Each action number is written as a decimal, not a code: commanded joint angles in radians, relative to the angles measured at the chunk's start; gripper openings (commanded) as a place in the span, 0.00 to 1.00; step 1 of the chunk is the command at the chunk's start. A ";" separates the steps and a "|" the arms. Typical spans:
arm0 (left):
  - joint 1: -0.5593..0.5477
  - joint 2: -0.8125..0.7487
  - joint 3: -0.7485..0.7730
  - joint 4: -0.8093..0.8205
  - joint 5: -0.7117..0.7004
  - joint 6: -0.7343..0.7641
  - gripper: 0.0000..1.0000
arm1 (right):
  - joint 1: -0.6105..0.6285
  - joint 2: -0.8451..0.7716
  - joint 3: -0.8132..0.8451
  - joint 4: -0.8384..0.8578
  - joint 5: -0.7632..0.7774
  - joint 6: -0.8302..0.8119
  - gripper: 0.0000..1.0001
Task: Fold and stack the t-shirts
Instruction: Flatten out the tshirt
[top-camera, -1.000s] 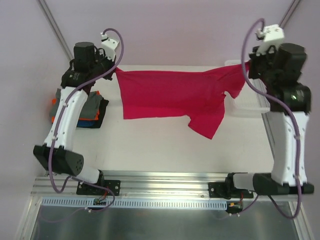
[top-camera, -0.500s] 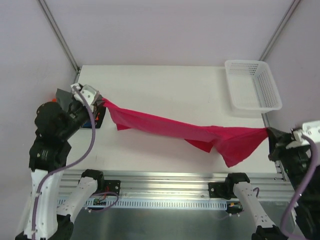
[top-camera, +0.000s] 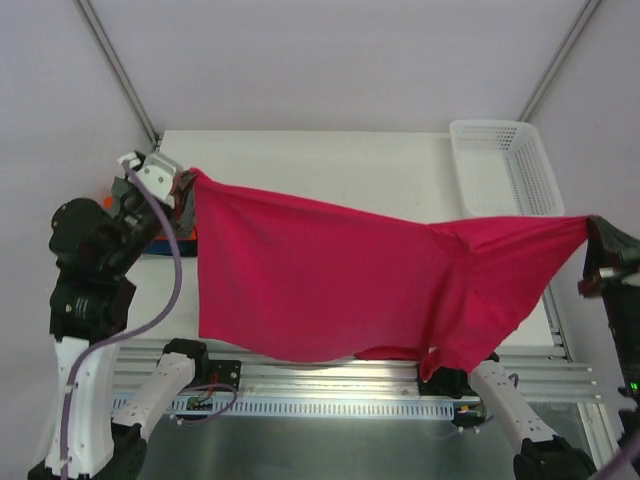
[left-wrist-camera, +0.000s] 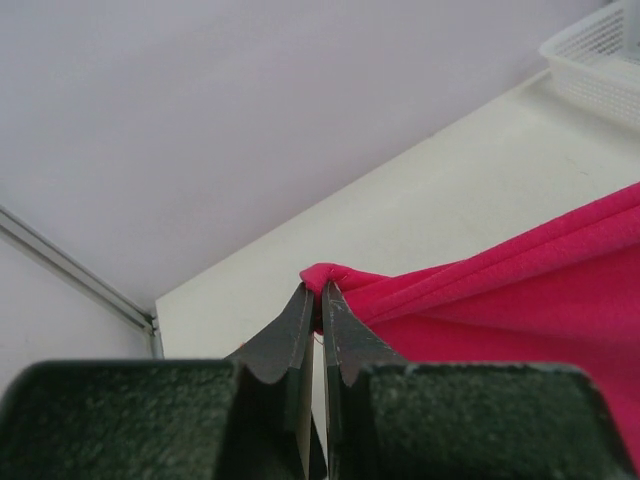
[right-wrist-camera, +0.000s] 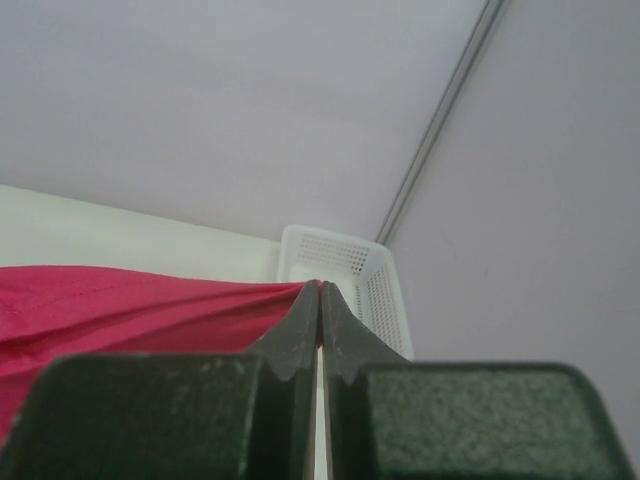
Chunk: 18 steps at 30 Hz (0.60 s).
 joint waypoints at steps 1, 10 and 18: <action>-0.004 0.162 0.044 0.222 -0.120 0.057 0.00 | 0.013 0.173 -0.069 0.261 0.042 -0.065 0.01; 0.006 0.683 0.193 0.240 -0.097 0.213 0.00 | -0.019 0.601 -0.172 0.431 -0.130 -0.048 0.01; 0.022 1.065 0.302 0.238 -0.039 0.250 0.00 | -0.040 0.994 -0.015 0.376 -0.171 -0.066 0.01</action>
